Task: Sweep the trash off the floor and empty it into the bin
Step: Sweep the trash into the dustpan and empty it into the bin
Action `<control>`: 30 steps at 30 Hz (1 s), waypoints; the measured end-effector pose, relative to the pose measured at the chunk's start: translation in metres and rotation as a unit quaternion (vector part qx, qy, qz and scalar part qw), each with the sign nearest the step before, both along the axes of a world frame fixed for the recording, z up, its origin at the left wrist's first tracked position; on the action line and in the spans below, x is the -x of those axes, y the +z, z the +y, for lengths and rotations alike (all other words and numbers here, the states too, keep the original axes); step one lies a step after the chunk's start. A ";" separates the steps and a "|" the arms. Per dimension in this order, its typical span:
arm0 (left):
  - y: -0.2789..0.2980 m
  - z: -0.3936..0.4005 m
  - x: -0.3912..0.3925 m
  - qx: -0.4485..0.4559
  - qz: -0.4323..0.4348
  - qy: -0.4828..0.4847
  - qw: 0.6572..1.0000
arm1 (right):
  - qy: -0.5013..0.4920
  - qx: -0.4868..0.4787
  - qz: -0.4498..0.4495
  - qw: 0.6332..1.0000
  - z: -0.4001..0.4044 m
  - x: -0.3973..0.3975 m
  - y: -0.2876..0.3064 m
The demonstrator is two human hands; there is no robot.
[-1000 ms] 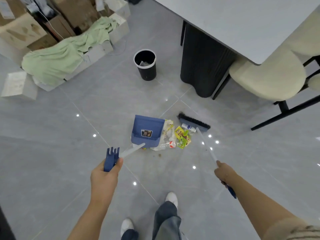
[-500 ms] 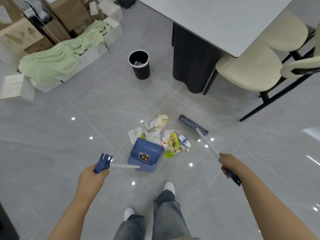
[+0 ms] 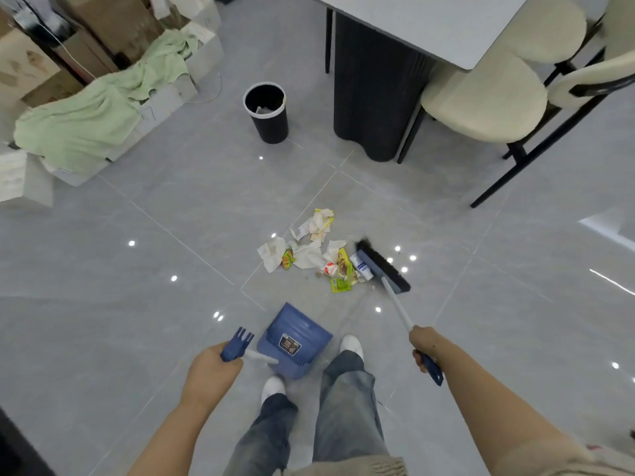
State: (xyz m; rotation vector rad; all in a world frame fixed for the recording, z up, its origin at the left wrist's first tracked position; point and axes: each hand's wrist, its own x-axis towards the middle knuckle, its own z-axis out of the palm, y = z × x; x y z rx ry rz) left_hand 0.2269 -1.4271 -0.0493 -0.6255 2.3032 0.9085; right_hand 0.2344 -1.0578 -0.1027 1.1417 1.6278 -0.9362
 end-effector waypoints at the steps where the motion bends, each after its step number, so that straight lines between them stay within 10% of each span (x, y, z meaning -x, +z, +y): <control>1: -0.001 -0.004 -0.001 -0.003 0.001 -0.019 1.000 | -0.003 0.001 -0.004 1.000 -0.012 -0.009 0.000; 30: -0.028 -0.040 -0.010 -0.080 -0.004 -0.129 0.988 | -0.040 0.072 -0.024 0.996 -0.169 -0.099 0.043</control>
